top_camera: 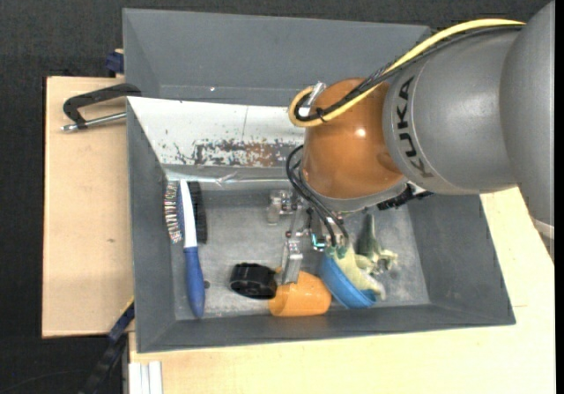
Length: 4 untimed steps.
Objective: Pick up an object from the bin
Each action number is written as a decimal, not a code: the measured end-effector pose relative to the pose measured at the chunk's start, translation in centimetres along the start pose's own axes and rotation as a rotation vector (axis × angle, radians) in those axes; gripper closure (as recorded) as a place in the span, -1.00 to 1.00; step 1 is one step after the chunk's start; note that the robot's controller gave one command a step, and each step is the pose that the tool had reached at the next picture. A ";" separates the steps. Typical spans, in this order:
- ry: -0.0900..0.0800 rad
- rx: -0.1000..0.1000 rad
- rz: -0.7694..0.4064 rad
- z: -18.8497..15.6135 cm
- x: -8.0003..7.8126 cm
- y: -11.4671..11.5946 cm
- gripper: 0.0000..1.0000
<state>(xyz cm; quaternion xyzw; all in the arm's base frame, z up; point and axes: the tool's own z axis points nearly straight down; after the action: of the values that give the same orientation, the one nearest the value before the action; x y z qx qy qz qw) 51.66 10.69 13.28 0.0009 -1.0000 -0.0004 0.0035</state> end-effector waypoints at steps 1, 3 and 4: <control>0.001 0.000 -0.012 6.5 2.7 0.0 -1.00; -0.011 0.001 -0.510 6.2 1.1 -6.5 1.00; -0.011 0.001 -0.509 6.2 1.1 -6.5 -1.00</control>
Offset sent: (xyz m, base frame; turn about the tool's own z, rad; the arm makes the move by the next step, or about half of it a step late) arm -0.0248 -0.0005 -0.0615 -0.0115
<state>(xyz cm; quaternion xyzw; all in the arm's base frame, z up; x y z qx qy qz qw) 50.54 4.20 7.07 0.2527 -0.9676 -0.0010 -0.0021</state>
